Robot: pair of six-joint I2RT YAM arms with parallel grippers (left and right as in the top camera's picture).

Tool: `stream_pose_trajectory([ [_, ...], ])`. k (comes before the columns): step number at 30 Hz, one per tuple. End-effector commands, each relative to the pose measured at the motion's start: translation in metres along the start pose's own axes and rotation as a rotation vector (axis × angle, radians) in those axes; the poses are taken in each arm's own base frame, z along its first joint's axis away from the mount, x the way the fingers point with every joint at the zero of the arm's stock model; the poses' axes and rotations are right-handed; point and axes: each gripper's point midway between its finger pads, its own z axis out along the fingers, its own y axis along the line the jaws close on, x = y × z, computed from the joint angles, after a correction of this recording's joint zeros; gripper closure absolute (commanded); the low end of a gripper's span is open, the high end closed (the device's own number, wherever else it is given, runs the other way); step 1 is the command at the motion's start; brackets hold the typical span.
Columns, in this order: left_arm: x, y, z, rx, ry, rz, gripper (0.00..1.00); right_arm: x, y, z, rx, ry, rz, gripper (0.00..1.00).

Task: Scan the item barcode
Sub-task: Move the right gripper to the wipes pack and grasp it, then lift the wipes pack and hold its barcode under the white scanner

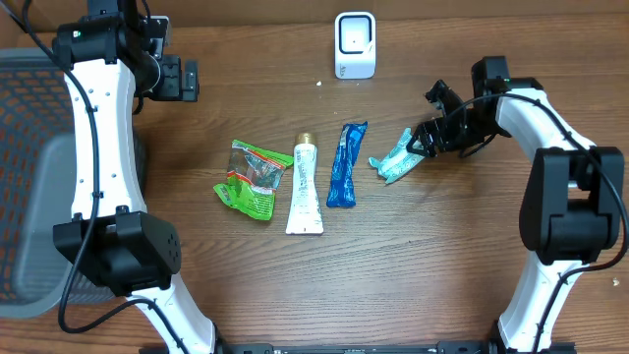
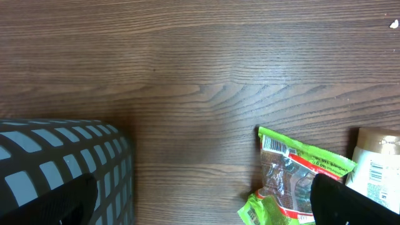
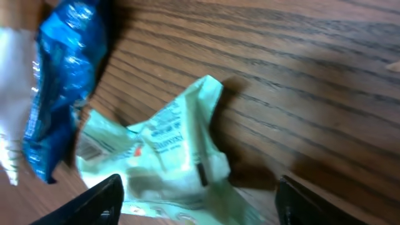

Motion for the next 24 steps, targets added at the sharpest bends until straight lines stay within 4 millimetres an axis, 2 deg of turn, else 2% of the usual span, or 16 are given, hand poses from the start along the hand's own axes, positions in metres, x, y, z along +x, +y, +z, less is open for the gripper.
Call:
stream_pose_trajectory([
  [1,-0.007,0.001,-0.020,-0.011,-0.053,0.022,0.00,-0.004,0.012,0.001,-0.065,-0.022,0.038,0.23],
  [3,-0.007,0.001,-0.020,-0.011,-0.053,0.022,0.00,-0.002,0.014,0.003,-0.069,-0.011,0.098,0.24],
  [5,-0.007,0.001,-0.020,-0.011,-0.053,0.022,0.00,0.003,0.012,0.008,-0.060,-0.002,0.112,0.30],
  [11,-0.007,0.001,-0.020,-0.011,-0.053,0.022,0.00,0.020,-0.027,0.019,0.134,0.017,0.322,0.44],
  [17,-0.007,0.001,-0.020,-0.011,-0.053,0.022,0.00,0.030,-0.026,0.021,0.139,0.040,0.466,0.67],
  [21,-0.007,0.001,-0.020,-0.011,-0.053,0.022,0.00,0.047,-0.019,0.016,0.130,0.103,0.675,0.68],
  [24,-0.007,0.001,-0.020,-0.011,-0.053,0.022,0.00,0.057,-0.012,0.012,0.111,0.150,0.747,0.68],
])
